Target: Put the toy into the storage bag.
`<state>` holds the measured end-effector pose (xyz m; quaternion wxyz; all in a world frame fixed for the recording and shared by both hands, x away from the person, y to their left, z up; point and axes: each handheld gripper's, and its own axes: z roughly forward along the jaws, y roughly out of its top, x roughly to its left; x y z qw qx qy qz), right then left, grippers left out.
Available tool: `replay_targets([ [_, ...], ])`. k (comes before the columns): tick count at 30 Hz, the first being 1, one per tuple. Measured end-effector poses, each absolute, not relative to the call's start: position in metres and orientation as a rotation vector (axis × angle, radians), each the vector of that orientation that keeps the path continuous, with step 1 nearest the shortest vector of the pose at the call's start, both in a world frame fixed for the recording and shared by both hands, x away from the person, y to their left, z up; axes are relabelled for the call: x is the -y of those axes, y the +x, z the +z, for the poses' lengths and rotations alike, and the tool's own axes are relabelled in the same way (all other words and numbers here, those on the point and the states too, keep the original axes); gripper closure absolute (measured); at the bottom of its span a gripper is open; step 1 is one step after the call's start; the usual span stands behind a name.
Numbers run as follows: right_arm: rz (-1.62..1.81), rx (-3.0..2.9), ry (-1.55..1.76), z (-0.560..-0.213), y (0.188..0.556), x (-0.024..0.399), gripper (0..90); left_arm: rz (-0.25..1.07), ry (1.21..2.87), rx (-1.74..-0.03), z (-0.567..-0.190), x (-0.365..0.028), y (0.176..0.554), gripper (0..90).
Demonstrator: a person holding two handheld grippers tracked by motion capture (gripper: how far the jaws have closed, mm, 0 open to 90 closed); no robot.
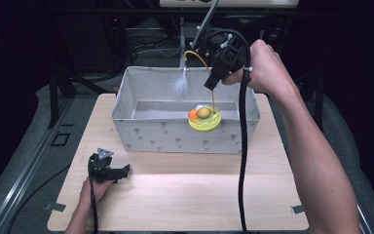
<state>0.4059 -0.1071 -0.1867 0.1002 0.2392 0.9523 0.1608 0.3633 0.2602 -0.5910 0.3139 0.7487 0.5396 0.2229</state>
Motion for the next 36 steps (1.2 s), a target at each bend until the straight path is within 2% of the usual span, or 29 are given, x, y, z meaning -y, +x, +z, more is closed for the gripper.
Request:
replay_targets([
  [12, 0.488, -2.762, 0.776, -0.177, 0.419, 0.117, 88.1, 0.587, 1.975, -1.423, -0.591, -0.26, 0.363, 2.4],
  [36, 0.52, -2.644, 1.042, -0.195, 0.467, 0.156, 88.1, 0.587, 1.971, -1.423, -0.591, -0.26, 0.363, 2.4],
])
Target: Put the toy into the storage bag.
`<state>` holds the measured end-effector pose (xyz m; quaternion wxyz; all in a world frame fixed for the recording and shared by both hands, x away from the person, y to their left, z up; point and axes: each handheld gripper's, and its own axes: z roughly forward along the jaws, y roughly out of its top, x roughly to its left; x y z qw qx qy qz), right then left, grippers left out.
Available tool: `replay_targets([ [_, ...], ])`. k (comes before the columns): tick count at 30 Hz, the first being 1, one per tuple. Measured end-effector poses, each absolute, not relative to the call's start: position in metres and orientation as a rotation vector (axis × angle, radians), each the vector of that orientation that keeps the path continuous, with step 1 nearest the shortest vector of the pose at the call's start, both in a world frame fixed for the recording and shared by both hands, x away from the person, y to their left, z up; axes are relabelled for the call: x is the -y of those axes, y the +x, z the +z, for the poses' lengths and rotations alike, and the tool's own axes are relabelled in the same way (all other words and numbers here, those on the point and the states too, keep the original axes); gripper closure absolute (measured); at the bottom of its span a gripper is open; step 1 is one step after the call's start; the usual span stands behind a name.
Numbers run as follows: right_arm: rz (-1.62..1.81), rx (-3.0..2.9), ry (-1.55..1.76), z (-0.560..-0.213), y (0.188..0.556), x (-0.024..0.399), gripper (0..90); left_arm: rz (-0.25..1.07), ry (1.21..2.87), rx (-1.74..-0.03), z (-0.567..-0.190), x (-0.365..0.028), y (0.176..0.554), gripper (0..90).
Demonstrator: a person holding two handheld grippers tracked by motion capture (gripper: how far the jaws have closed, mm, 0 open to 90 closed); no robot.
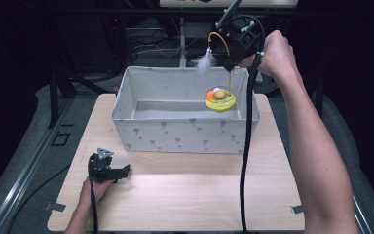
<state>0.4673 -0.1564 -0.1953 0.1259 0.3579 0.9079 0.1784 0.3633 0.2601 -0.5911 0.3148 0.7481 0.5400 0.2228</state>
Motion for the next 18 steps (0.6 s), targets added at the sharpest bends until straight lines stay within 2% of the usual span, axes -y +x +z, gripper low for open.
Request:
replay_targets([
  [18, 0.52, -2.587, 1.158, -0.223, 0.494, 0.175, 88.1, 0.587, 1.972, -1.423, -0.591, -0.26, 0.363, 2.3],
])
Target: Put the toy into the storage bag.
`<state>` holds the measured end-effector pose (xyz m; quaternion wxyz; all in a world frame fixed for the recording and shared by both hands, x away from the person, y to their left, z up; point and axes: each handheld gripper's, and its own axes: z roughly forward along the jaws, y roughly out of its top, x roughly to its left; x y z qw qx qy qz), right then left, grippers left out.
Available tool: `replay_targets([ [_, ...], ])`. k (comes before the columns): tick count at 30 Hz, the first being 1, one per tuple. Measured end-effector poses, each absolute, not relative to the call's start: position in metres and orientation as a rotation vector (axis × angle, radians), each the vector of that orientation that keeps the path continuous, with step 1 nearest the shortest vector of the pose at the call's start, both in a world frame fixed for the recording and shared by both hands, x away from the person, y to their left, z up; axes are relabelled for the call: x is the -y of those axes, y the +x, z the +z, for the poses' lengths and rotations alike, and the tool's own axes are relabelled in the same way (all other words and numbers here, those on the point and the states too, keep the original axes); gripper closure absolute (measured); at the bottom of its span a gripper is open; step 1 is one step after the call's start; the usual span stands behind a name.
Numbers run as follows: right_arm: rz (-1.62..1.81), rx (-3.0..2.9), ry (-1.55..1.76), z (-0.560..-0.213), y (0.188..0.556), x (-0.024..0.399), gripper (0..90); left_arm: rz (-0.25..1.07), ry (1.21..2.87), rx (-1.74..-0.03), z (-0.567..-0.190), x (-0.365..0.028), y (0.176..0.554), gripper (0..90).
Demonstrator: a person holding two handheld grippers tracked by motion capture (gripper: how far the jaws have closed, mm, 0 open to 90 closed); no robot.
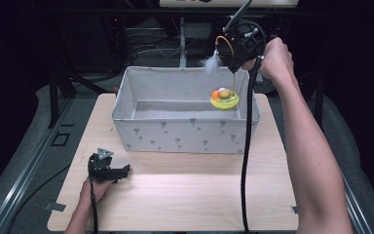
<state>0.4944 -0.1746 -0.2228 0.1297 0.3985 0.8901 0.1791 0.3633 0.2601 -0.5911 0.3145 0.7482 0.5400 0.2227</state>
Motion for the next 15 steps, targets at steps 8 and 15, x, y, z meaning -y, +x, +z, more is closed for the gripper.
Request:
replay_targets([
  [8, 0.519, -2.581, 1.188, -0.239, 0.503, 0.18, 88.1, 0.587, 1.972, -1.423, -0.591, -0.26, 0.363, 2.4],
  [15, 0.504, -2.593, 1.211, -0.254, 0.51, 0.183, 88.1, 0.587, 1.972, -1.423, -0.591, -0.26, 0.363, 2.3],
])
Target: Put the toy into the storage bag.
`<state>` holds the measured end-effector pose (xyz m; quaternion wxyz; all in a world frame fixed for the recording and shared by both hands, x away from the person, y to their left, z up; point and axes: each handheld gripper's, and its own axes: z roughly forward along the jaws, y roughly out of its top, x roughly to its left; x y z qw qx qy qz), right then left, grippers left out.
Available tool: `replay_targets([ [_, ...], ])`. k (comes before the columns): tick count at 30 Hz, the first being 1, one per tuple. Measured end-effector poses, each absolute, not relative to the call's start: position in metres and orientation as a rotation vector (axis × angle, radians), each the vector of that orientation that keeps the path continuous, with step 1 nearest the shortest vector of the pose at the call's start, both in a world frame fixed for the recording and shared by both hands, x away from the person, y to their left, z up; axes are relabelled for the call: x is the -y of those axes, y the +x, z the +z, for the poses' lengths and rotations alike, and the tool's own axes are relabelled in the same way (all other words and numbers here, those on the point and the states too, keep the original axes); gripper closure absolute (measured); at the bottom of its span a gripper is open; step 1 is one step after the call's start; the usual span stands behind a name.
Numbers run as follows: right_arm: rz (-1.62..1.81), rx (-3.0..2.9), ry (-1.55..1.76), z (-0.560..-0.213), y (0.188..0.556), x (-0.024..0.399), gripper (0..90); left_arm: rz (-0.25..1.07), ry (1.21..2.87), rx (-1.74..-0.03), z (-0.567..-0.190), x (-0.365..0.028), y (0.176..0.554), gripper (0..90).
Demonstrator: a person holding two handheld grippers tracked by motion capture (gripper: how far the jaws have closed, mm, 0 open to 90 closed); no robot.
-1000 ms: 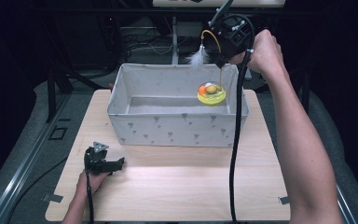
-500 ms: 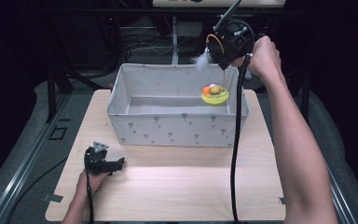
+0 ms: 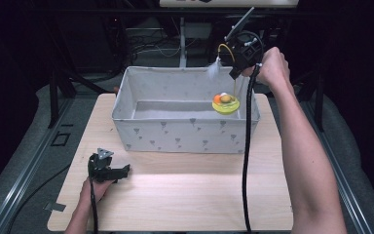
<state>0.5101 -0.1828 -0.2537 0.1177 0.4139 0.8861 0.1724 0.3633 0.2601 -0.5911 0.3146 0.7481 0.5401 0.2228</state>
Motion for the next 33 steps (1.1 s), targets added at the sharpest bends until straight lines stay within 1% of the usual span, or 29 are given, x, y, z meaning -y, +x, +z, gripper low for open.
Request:
replay_targets([
  [4, 0.499, -2.599, 1.223, -0.266, 0.514, 0.183, 88.1, 0.587, 1.971, -1.423, -0.591, -0.26, 0.363, 2.3],
  [17, 0.467, -2.628, 1.243, -0.289, 0.519, 0.187, 88.1, 0.587, 1.971, -1.423, -0.591, -0.26, 0.363, 2.3],
  [33, 0.424, -2.662, 1.293, -0.322, 0.513, 0.206, 88.1, 0.587, 1.972, -1.423, -0.591, -0.26, 0.363, 2.3],
])
